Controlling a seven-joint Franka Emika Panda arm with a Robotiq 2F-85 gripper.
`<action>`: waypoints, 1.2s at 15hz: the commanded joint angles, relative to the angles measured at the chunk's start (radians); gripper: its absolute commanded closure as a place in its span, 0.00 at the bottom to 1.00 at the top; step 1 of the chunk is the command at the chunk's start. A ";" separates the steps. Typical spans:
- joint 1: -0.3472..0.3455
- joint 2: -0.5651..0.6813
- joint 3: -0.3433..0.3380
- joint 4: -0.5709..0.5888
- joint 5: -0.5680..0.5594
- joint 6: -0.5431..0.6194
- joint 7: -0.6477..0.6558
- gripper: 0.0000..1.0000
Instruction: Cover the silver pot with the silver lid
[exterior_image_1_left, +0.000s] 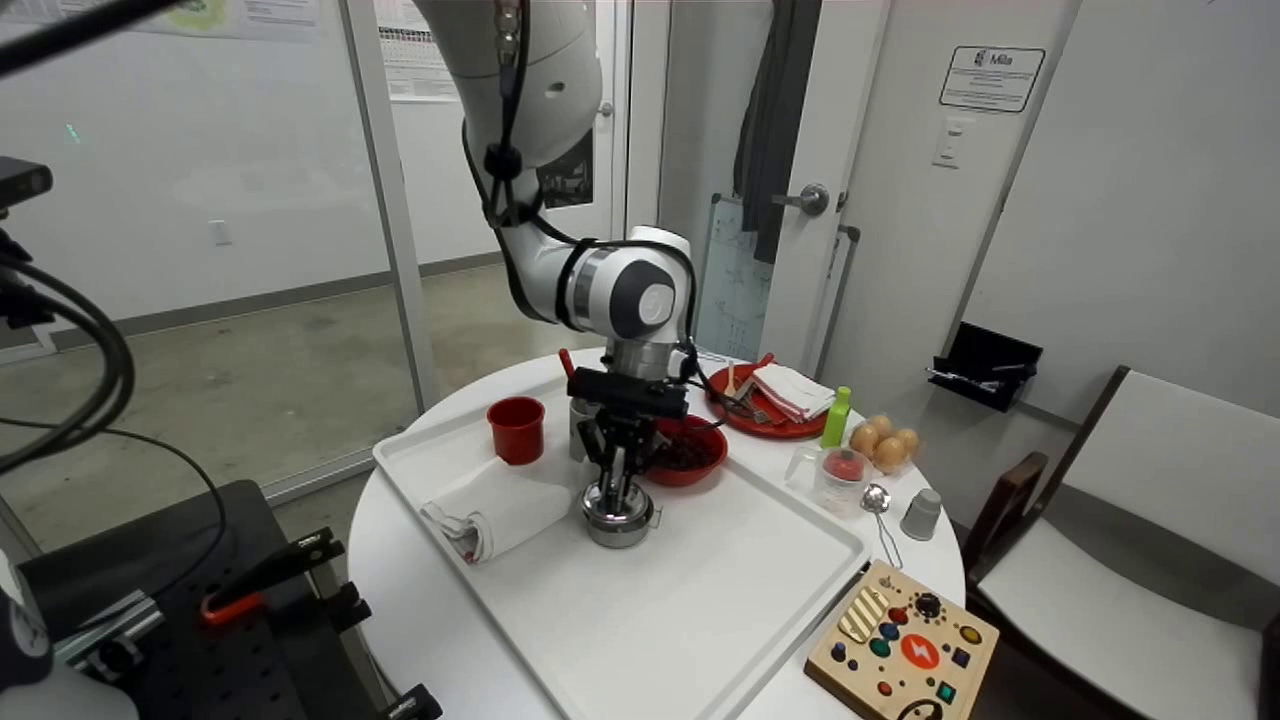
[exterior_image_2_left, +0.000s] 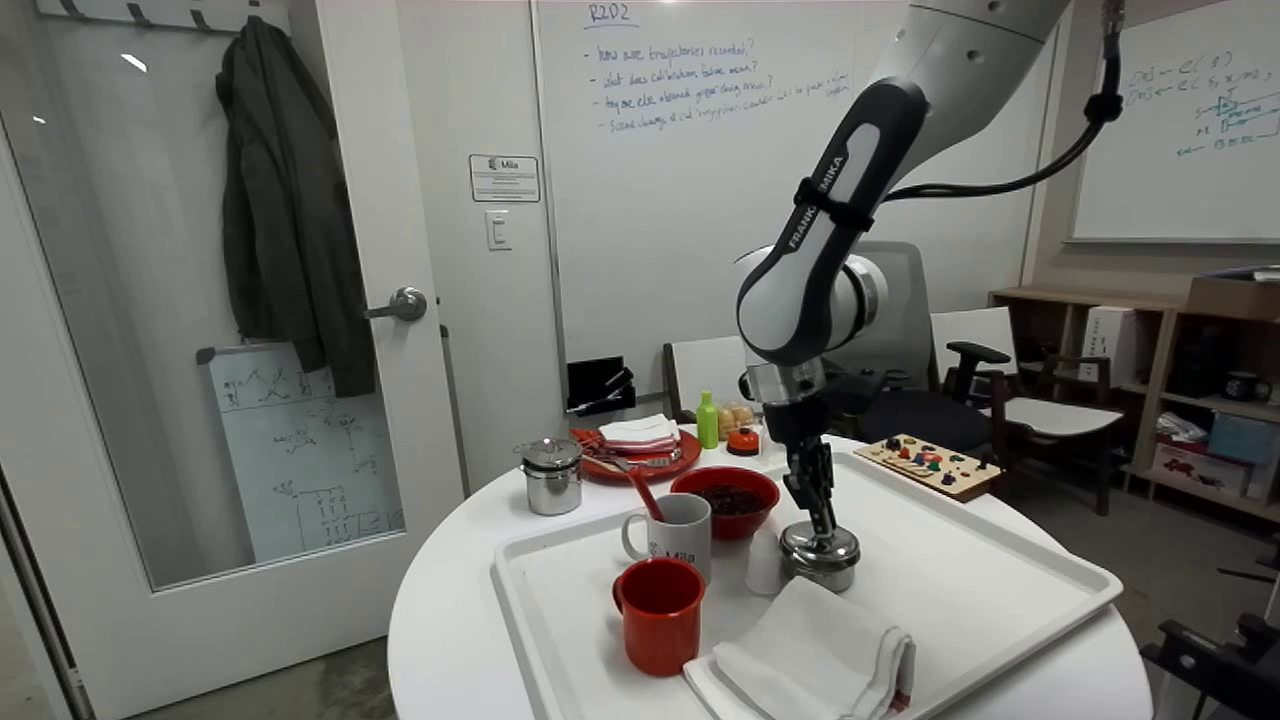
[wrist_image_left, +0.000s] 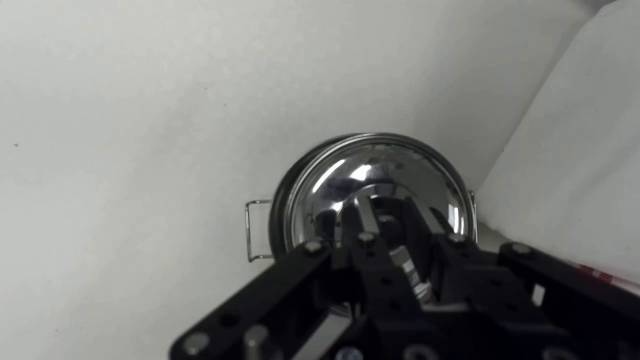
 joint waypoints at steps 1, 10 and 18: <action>0.006 -0.006 0.000 -0.013 -0.021 0.014 0.016 0.88; 0.002 0.016 0.002 0.006 -0.017 0.001 0.011 0.88; 0.009 0.034 -0.010 0.028 -0.023 0.016 0.027 0.88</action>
